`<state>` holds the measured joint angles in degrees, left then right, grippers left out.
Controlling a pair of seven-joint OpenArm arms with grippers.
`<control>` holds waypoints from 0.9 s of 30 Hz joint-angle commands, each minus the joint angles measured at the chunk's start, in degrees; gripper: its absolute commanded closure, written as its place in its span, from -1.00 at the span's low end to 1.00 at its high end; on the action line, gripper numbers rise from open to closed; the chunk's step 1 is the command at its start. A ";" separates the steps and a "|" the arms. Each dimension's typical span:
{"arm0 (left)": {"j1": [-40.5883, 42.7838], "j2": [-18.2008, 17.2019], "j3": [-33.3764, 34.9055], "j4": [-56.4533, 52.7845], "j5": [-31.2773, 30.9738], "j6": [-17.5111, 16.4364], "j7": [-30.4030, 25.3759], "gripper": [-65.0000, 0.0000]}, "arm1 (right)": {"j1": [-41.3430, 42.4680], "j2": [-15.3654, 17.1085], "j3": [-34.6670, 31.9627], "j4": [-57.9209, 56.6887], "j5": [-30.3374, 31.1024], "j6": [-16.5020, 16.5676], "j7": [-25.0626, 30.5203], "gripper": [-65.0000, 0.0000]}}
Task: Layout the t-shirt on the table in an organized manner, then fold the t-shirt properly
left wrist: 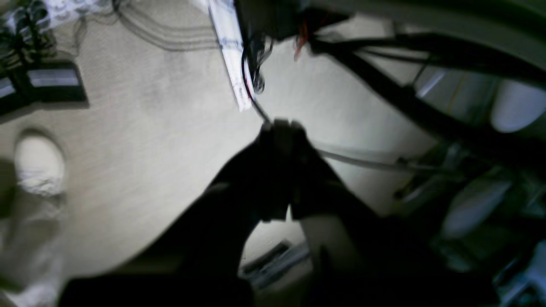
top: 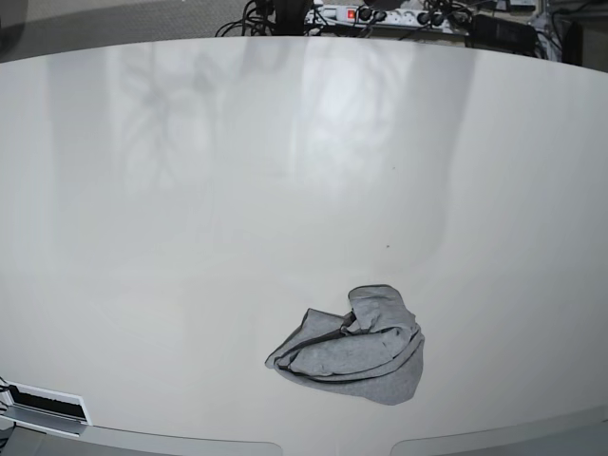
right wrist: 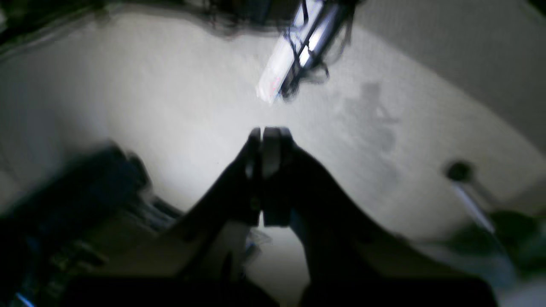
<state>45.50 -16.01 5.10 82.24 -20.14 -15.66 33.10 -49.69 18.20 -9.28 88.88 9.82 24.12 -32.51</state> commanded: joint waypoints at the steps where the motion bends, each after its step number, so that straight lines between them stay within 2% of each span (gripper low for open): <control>1: 3.39 -1.09 -0.94 5.16 0.13 0.17 0.11 1.00 | -3.23 1.27 -0.04 5.16 0.68 -1.14 -0.46 1.00; 4: 10.78 -2.84 -5.73 20.44 1.07 0.66 1.22 1.00 | -10.27 4.90 0.09 19.52 0.46 -6.71 -5.03 1.00; 7: 16.81 -3.21 -12.15 34.75 1.18 0.63 3.52 1.00 | -16.20 7.69 1.49 32.17 -1.60 -10.25 -7.48 1.00; 12: 23.17 -3.21 -23.54 52.30 0.09 0.61 3.58 1.00 | -23.28 8.33 6.19 46.12 -7.32 -14.12 -6.97 1.00; 14: 22.53 -3.21 -27.47 52.76 -2.05 0.63 2.47 1.00 | -23.50 8.33 8.35 46.12 -8.02 -16.06 -5.84 1.00; 15: 21.38 -3.21 -28.94 52.76 -3.30 0.61 2.01 1.00 | -23.41 8.33 9.66 46.12 -8.61 -16.87 -3.48 1.00; 18: 14.99 -4.11 -30.67 52.76 -7.74 -2.34 -0.74 1.00 | -18.47 8.35 11.78 46.12 -8.50 -15.30 4.13 1.00; 20: 8.92 -4.46 -29.92 52.76 -7.78 -4.17 -1.51 1.00 | -12.04 8.33 11.89 46.12 -8.13 -11.21 5.79 1.00; 23: 1.27 -4.83 -27.47 52.76 -6.69 -3.61 -1.84 1.00 | -2.01 8.28 11.13 46.12 -3.50 -7.04 7.21 1.00; 25: -2.54 -4.79 -25.55 50.21 -6.73 -2.27 -2.62 1.00 | 3.54 8.15 9.29 46.12 0.39 -6.05 7.96 1.00; 27: -6.75 -4.81 -23.15 44.63 -6.71 -2.21 -4.72 1.00 | 8.41 8.15 6.45 46.12 1.29 -6.12 9.86 1.00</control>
<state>38.57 -20.36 -17.52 125.86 -26.35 -18.00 29.43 -41.08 25.89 -3.20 134.06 10.55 18.44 -24.16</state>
